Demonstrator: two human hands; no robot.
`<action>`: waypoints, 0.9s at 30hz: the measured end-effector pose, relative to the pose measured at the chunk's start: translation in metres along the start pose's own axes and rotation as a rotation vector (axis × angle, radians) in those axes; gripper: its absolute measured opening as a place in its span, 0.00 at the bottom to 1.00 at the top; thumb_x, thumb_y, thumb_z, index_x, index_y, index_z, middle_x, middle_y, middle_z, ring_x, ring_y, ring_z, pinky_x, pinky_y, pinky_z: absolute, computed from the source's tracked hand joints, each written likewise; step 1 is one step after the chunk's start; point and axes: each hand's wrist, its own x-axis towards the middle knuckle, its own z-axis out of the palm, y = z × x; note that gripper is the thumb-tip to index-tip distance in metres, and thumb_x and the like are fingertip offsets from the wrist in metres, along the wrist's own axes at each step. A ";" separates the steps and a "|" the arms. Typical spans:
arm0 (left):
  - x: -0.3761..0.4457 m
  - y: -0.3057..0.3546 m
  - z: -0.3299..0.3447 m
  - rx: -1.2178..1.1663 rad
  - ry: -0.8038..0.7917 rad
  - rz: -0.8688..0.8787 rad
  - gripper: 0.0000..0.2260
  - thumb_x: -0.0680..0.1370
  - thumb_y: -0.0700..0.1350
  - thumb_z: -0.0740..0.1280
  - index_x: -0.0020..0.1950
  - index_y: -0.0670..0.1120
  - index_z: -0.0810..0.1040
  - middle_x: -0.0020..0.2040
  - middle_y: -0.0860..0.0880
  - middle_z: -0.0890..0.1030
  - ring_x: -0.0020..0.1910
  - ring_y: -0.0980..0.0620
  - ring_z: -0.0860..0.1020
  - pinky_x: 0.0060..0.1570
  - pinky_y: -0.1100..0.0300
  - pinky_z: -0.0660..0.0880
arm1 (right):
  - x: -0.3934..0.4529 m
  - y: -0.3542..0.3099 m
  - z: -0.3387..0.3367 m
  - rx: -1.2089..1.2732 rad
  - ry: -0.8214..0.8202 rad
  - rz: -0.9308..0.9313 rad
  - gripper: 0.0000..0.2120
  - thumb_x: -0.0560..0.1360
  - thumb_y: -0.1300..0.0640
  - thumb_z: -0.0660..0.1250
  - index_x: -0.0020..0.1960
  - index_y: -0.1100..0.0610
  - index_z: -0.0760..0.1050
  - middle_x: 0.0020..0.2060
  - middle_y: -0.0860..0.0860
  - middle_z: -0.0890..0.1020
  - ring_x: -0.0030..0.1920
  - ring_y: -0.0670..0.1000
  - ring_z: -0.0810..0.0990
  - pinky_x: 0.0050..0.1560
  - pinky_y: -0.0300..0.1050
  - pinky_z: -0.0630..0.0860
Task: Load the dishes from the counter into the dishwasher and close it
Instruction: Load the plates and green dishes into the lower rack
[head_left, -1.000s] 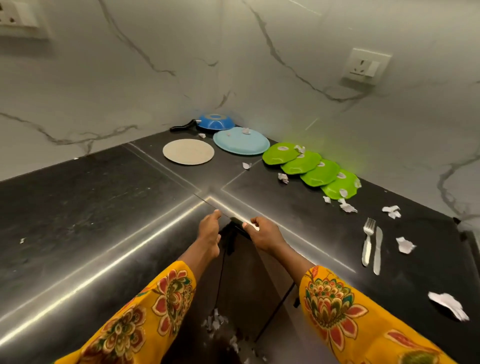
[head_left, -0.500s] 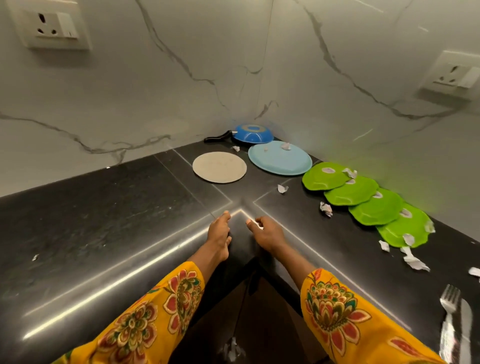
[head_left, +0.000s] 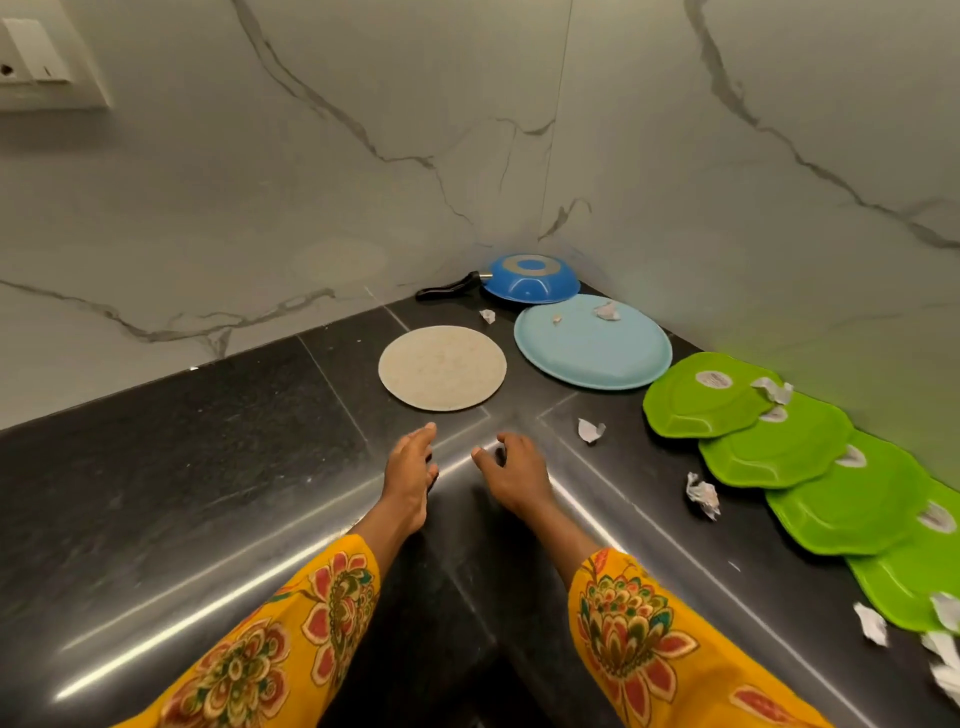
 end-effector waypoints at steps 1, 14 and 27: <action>0.007 0.001 0.002 -0.007 0.015 0.006 0.10 0.80 0.47 0.62 0.61 0.47 0.70 0.66 0.45 0.69 0.71 0.48 0.64 0.58 0.57 0.65 | 0.006 0.000 0.002 0.005 0.004 -0.008 0.26 0.77 0.46 0.63 0.69 0.61 0.66 0.66 0.58 0.70 0.67 0.56 0.68 0.67 0.47 0.65; 0.077 0.022 0.023 -0.039 0.161 0.151 0.28 0.76 0.45 0.66 0.74 0.49 0.59 0.76 0.48 0.57 0.71 0.46 0.63 0.55 0.51 0.71 | 0.081 -0.011 0.006 0.049 -0.028 0.001 0.36 0.77 0.42 0.59 0.77 0.58 0.49 0.77 0.56 0.51 0.77 0.57 0.43 0.75 0.52 0.46; 0.093 0.062 0.045 -0.291 0.225 -0.081 0.20 0.76 0.45 0.64 0.68 0.46 0.70 0.59 0.43 0.79 0.53 0.42 0.78 0.53 0.48 0.75 | 0.090 -0.018 0.014 -0.122 -0.094 0.008 0.30 0.77 0.37 0.54 0.76 0.46 0.54 0.77 0.54 0.44 0.75 0.60 0.36 0.72 0.60 0.43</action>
